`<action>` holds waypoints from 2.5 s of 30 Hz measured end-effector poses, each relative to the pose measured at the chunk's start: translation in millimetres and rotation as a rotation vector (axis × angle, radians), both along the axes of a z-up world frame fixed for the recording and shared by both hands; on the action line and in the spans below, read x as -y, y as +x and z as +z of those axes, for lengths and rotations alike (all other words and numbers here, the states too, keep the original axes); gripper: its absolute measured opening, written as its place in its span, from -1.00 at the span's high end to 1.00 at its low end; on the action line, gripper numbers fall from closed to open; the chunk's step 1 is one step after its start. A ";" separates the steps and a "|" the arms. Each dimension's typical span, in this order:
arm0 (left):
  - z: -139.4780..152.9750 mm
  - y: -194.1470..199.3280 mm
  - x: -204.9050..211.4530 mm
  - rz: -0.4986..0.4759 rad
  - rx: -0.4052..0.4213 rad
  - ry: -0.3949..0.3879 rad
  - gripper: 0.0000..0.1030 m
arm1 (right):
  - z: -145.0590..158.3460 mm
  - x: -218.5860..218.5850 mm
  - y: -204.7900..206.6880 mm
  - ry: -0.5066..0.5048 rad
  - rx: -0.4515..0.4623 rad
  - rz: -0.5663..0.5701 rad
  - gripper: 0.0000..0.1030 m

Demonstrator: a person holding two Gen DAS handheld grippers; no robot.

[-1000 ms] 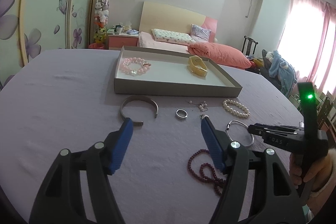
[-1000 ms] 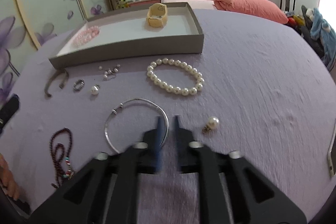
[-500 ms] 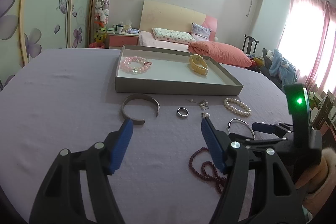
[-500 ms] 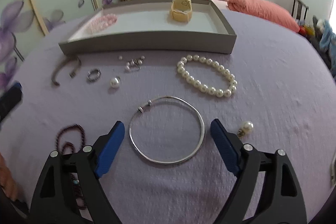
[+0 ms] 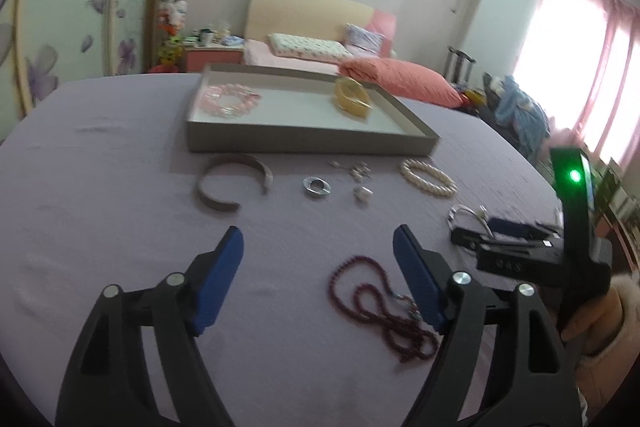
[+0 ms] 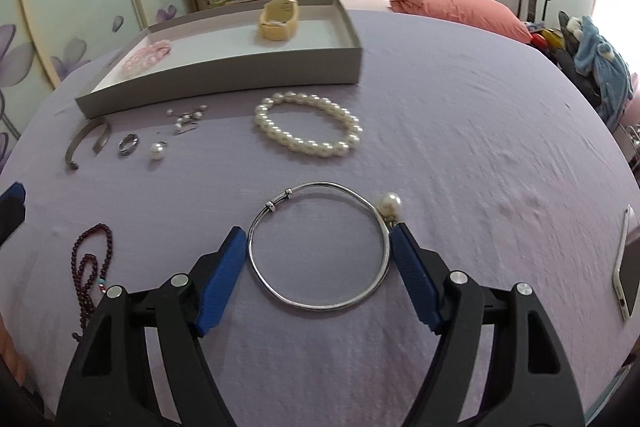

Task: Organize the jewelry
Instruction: 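Grasp the silver pearl bangle with the right tool while the left tool grasps the dark red bead necklace, then lift and carry the bangle and necklace with both tools toward the gray tray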

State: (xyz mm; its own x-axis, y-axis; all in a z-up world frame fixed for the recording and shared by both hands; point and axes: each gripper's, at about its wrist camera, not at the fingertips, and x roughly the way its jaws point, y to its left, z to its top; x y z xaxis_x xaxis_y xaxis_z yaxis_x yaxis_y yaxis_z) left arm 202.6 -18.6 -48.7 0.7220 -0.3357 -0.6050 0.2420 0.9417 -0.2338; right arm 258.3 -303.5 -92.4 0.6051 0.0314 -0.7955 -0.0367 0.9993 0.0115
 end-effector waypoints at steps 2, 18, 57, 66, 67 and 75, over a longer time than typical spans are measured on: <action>-2.4 -0.9 10.6 -0.057 -0.031 0.010 -0.59 | 0.6 0.8 0.4 -0.001 0.000 0.001 -0.43; -39.2 -5.7 65.7 -0.119 -0.135 0.282 -0.25 | 1.3 4.1 -1.3 0.006 0.000 0.003 -0.43; 35.1 12.6 -24.4 0.132 0.014 0.161 0.88 | 7.9 1.9 -11.9 0.020 0.020 0.049 -0.42; 61.5 -3.0 -30.9 0.132 0.100 0.120 0.88 | 19.0 -3.3 -20.0 0.022 0.066 0.064 -0.42; 63.8 -4.1 -30.9 0.131 0.109 0.118 0.88 | 21.1 -4.1 -21.3 0.024 0.074 0.066 -0.42; 82.9 -16.4 -31.9 0.130 0.170 0.095 0.88 | 49.7 -11.9 -33.4 0.019 0.189 0.084 -0.42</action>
